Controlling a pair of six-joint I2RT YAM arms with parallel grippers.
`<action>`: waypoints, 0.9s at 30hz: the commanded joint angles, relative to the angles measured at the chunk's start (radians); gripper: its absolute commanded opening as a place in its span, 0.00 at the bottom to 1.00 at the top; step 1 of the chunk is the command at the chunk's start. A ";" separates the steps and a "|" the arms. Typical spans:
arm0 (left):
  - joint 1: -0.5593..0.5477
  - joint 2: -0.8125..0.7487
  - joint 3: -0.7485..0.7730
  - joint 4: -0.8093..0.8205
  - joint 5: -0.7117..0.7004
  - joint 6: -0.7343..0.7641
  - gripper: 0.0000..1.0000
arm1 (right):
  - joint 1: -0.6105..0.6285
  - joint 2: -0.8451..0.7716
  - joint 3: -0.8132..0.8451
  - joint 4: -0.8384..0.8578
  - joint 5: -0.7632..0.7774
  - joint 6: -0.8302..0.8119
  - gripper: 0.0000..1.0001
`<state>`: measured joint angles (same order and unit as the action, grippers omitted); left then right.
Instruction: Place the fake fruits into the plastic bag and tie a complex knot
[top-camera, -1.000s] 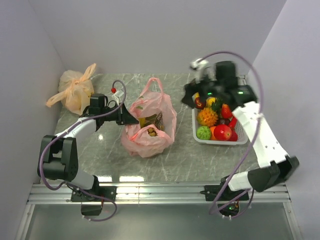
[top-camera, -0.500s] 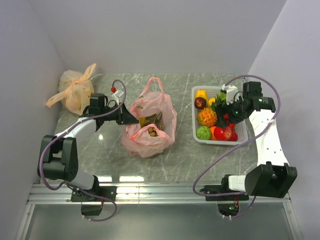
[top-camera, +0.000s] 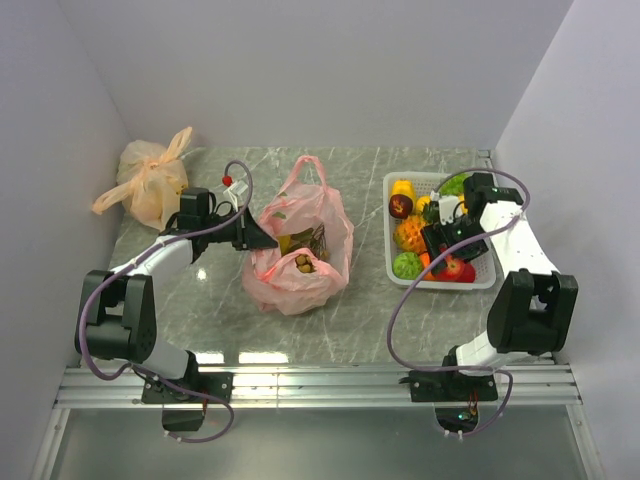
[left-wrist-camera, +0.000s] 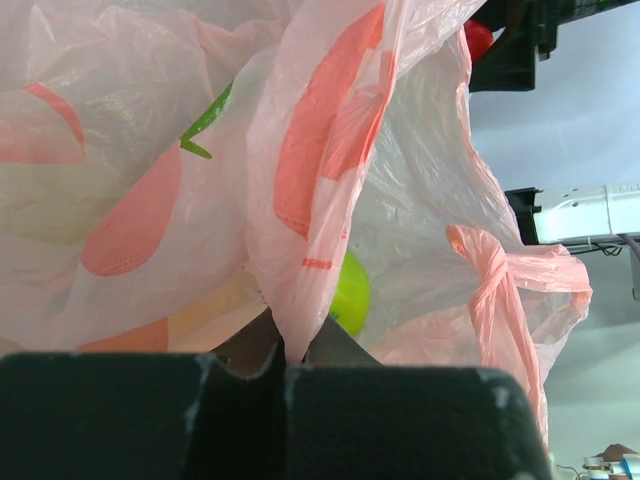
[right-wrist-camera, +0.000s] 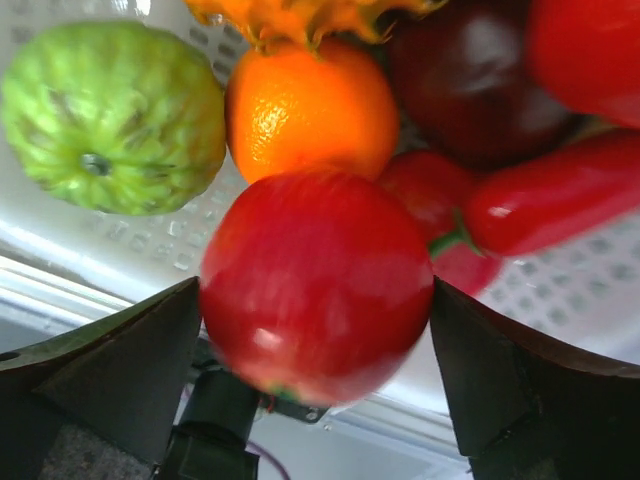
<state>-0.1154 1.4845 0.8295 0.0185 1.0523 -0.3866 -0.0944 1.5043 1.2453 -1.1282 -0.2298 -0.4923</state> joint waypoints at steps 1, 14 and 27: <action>-0.001 -0.024 0.000 0.015 0.008 0.026 0.00 | 0.005 0.005 -0.004 -0.011 -0.014 0.012 0.95; -0.003 -0.021 0.010 0.006 0.020 0.031 0.01 | 0.079 0.022 0.514 0.000 -0.345 0.130 0.57; -0.001 0.003 0.046 -0.017 0.043 0.008 0.00 | 0.726 0.227 0.585 0.412 -0.167 0.256 0.53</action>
<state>-0.1154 1.4864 0.8322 0.0029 1.0588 -0.3832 0.5499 1.7073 1.8648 -0.7990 -0.5209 -0.2462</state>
